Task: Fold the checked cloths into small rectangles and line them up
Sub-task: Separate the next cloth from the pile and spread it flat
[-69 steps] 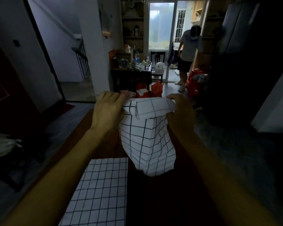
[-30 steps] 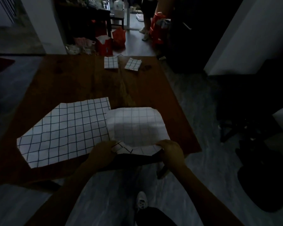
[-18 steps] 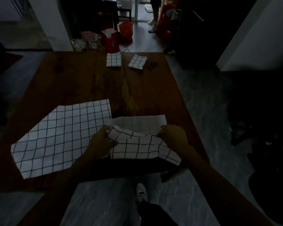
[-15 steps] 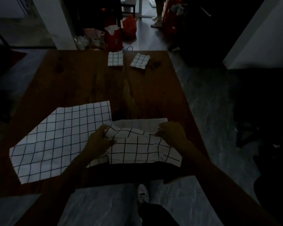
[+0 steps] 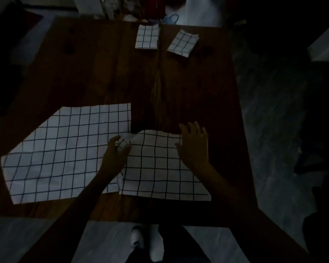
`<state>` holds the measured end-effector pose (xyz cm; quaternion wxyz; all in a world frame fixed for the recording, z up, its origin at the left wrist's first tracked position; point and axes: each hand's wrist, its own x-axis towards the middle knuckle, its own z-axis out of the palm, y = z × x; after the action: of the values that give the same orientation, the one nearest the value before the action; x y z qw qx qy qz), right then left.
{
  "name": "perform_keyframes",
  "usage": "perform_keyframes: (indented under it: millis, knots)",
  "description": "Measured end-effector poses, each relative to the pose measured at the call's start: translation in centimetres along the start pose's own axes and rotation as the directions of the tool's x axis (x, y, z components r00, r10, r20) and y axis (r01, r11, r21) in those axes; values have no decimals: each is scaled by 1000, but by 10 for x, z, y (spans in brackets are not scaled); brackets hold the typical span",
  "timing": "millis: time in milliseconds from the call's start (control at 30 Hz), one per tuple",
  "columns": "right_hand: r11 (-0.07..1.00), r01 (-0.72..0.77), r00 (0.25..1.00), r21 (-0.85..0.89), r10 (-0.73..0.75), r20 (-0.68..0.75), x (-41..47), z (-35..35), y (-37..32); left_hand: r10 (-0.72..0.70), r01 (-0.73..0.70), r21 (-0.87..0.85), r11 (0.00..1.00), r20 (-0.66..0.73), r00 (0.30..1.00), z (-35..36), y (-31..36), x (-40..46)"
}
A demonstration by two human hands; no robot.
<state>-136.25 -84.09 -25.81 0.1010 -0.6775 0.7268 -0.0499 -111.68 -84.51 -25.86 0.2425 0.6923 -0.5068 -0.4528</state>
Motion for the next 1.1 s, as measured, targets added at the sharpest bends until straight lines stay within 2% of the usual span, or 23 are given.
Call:
perform_keyframes:
  millis: [167, 267, 400, 500, 633, 833, 967, 1100]
  knots:
    - [969, 90, 996, 231, -87, -21, -55, 36, -20, -53, 54, -73, 996, 11, 999, 4, -13, -6]
    - [949, 138, 989, 284, -145, 3, -87, 54, -35, -103, 106, -165, 981, 27, 994, -10, -25, -8]
    - [944, 77, 985, 321, -121, 119, -112, 67, -53, -90, 114, -192, 975, 125, 988, -26, -43, -10]
    - [943, 52, 987, 330, -99, 125, -121, 71, -61, -59, 94, -134, 986, 248, 967, -30, -46, -22]
    - [938, 39, 995, 344, -67, 70, -134, 75, -74, 85, -91, 2, 996, 333, 939, -29, -55, -36]
    - [959, 16, 985, 283, -63, 159, -142, 85, -77, 58, -72, 31, 997, 319, 946, -29, -64, -33]
    - [968, -22, 980, 251, -29, 198, -143, 88, -80, 22, -11, -37, 999, 309, 951, -28, -61, -33]
    - [971, -35, 983, 238, -9, 184, -144, 92, -84, 64, -44, -71, 996, 305, 950, -18, -53, -40]
